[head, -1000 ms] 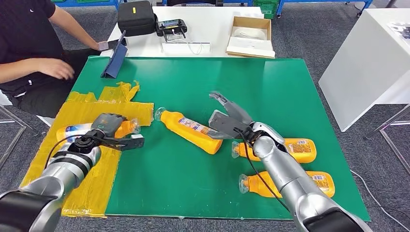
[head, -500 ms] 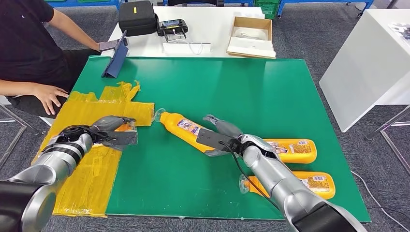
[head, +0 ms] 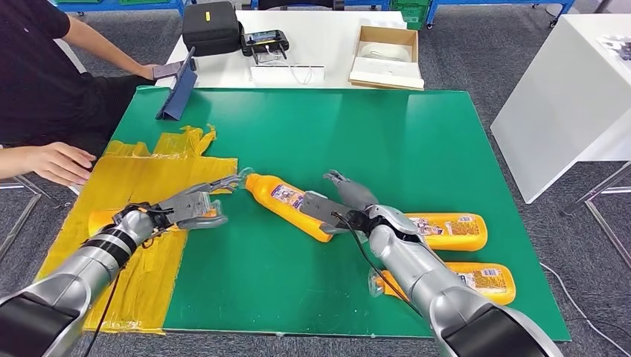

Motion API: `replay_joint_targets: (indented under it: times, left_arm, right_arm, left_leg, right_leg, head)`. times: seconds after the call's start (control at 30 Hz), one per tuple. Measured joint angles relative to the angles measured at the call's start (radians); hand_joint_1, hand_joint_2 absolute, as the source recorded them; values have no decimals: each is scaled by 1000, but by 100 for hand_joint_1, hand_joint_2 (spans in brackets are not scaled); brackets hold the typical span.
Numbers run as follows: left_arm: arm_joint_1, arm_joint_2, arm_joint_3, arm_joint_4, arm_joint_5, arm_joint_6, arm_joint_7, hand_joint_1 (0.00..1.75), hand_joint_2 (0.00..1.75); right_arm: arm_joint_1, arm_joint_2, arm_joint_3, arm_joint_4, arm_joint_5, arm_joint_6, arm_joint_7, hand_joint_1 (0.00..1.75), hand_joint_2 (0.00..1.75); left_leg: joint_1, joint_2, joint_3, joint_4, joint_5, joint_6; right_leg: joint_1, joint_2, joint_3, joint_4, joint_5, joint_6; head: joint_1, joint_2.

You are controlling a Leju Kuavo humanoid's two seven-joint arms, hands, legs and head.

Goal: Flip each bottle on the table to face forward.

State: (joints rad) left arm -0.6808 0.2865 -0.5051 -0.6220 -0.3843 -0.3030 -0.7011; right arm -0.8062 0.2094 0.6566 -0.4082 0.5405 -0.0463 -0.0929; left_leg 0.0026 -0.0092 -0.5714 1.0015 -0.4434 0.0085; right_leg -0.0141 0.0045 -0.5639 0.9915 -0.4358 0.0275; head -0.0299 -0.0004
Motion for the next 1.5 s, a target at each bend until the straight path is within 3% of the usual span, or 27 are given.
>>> replay_joint_targets:
  times: [0.23,0.53,0.77,1.0,1.23,1.5]
  left_arm:
    - [27,20,-95,-85,17,-1,0,0,0]
    - [34,28,-121,-114,22,0,0,0,0]
    - [40,31,-152,-174,165,24,0,0,0]
    - [51,-4,-114,-218,258,-17,0,0,0]
    - [27,-31,-73,-194,226,-42,0,0,0]
    - [7,-60,-61,-154,227,-55,0,0,0]
  right_arm:
    - [-4,12,-3,16,1,-7,5,0,175]
    - [-5,15,-6,22,1,-8,6,0,175]
    - [-5,38,-47,23,-29,-25,-18,0,175]
    - [-4,87,-89,24,-19,-20,-22,0,175]
    - [-5,109,-120,46,-8,21,21,0,175]
    - [-9,115,-123,80,57,63,139,0,175]
  left_leg:
    - [0,0,-1,0,0,0]
    - [0,0,-1,0,0,0]
    - [0,0,-1,0,0,0]
    - [0,0,-1,0,0,0]
    - [0,1,-1,0,0,0]
    - [0,0,-1,0,0,0]
  right_leg:
    - [0,0,-1,0,0,0]
    - [0,0,-1,0,0,0]
    - [0,0,-1,0,0,0]
    - [0,0,-2,0,0,0]
    - [0,0,-2,0,0,0]
    - [0,0,-2,0,0,0]
  head:
    - [0,0]
    - [0,0]
    - [0,0]
    - [0,0]
    - [0,0]
    - [0,0]
